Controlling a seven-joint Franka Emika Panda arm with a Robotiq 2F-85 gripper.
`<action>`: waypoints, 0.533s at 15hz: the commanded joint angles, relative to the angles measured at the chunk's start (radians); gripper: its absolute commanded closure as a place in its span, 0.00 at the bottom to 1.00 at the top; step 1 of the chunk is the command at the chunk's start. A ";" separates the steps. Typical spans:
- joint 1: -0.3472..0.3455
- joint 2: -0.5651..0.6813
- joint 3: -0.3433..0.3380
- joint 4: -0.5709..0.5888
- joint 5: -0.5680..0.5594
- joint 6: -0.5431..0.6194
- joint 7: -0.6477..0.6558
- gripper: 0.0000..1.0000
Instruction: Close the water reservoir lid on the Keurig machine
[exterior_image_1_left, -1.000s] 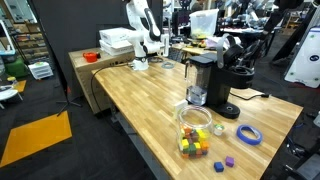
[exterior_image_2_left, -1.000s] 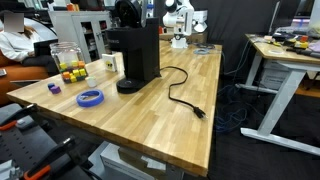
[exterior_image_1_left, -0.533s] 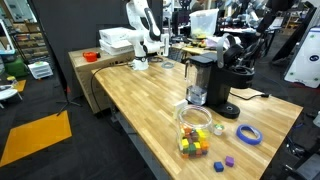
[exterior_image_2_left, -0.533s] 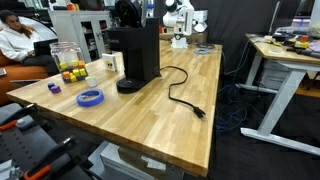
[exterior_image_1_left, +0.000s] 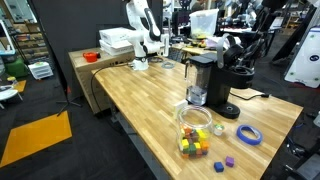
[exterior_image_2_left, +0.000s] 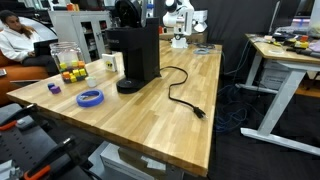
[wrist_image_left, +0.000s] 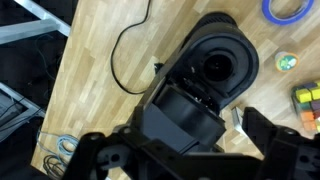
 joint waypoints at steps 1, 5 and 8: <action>-0.012 0.006 0.010 0.010 -0.013 -0.001 -0.022 0.00; -0.013 0.013 0.011 0.016 -0.022 -0.001 -0.044 0.00; -0.013 0.014 0.011 0.017 -0.022 -0.001 -0.045 0.00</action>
